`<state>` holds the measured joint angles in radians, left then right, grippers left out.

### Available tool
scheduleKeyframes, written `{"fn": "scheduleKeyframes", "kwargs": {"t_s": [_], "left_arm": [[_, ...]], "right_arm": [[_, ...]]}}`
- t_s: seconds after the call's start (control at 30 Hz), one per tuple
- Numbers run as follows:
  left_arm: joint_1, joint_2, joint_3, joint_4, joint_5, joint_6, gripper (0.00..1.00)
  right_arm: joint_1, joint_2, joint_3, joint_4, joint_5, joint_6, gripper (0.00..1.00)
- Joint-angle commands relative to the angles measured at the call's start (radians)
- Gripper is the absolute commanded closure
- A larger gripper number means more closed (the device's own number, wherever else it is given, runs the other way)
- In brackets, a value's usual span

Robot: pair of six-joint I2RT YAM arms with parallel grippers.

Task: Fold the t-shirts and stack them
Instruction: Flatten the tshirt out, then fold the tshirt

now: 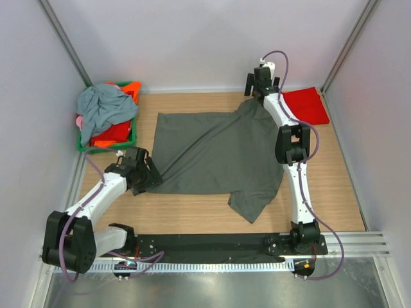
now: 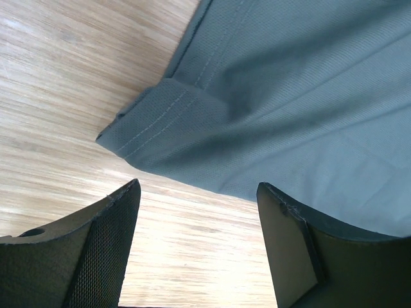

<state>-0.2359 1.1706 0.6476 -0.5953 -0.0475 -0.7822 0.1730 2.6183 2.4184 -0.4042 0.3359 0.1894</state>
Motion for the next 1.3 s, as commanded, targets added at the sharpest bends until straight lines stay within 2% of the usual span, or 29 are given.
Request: {"fn": "scheduleKeyframes", "kwargs": {"t_s": [0.0,0.07,0.2,0.33,0.4,0.43,0.5,0.57,0.6,0.63,0.67,0.7,0.77,0.8,0.83,0.87,0.9,0.93,1.03,1.07,1.13,1.27], "left_arm": [[-0.013,-0.032,0.029,-0.009,0.011,-0.008,0.26],[-0.016,-0.055,0.04,-0.026,0.0,-0.006,0.26],[-0.019,-0.069,0.058,-0.032,-0.014,-0.006,0.26],[-0.022,-0.084,0.095,-0.043,0.011,-0.012,0.27],[-0.022,-0.121,0.112,-0.072,0.021,-0.003,0.27],[-0.022,-0.133,0.142,-0.093,0.018,0.01,0.26],[-0.022,-0.153,0.184,-0.171,0.009,0.076,0.24],[-0.022,-0.166,0.254,-0.227,-0.005,0.13,0.23],[-0.022,-0.167,0.274,-0.266,-0.008,0.174,0.23],[-0.022,-0.176,0.299,-0.276,-0.011,0.196,0.21],[-0.022,-0.183,0.305,-0.285,-0.012,0.213,0.21],[-0.022,-0.189,0.307,-0.291,-0.011,0.236,0.19],[-0.022,-0.201,0.293,-0.285,-0.008,0.235,0.18],[-0.022,-0.204,0.288,-0.281,0.012,0.23,0.18],[-0.022,-0.207,0.276,-0.262,0.023,0.23,0.18],[-0.022,-0.21,0.273,-0.255,0.029,0.23,0.18],[-0.022,-0.212,0.274,-0.25,0.018,0.23,0.18],[-0.02,-0.21,0.276,-0.251,0.006,0.23,0.18],[-0.02,-0.21,0.276,-0.256,-0.006,0.23,0.18],[-0.02,-0.216,0.276,-0.256,-0.006,0.227,0.18],[-0.02,-0.232,0.273,-0.255,-0.008,0.224,0.18],[-0.022,-0.255,0.267,-0.25,-0.009,0.221,0.18]], "right_arm": [[0.003,0.002,0.097,0.058,0.068,-0.012,0.0],[0.002,-0.061,0.013,0.07,0.061,0.022,0.0],[0.026,-0.373,-0.252,0.149,0.052,0.047,0.0],[0.092,-0.627,-0.501,0.027,0.058,0.091,0.0],[0.124,-0.803,-0.635,-0.043,0.141,0.14,0.0],[0.169,-0.864,-0.788,-0.062,0.167,0.156,0.01],[0.215,-1.051,-1.015,-0.131,0.218,0.26,0.01],[0.284,-1.233,-1.157,-0.182,0.168,0.359,0.01],[0.314,-1.292,-1.227,-0.214,0.1,0.468,0.02],[0.35,-1.349,-1.357,-0.225,0.077,0.52,0.03],[0.462,-1.447,-1.413,-0.266,0.078,0.579,0.04],[0.523,-1.492,-1.515,-0.286,0.125,0.729,0.05],[0.658,-1.576,-1.591,-0.343,0.182,0.87,0.05],[0.778,-1.59,-1.617,-0.434,0.211,0.94,0.06],[0.828,-1.598,-1.659,-0.476,0.242,1.075,0.05],[0.871,-1.597,-1.673,-0.554,0.247,1.132,0.05],[0.967,-1.592,-1.691,-0.589,0.252,1.186,0.05],[1.009,-1.587,-1.697,-0.614,0.262,1.3,0.05],[1.153,-1.574,-1.733,-0.686,0.272,1.448,0.05],[1.177,-1.578,-1.748,-0.7,0.273,1.525,0.05],[1.206,-1.61,-1.808,-0.687,0.247,1.567,0.07],[1.208,-1.714,-1.947,-0.511,0.207,1.601,0.18]]}}
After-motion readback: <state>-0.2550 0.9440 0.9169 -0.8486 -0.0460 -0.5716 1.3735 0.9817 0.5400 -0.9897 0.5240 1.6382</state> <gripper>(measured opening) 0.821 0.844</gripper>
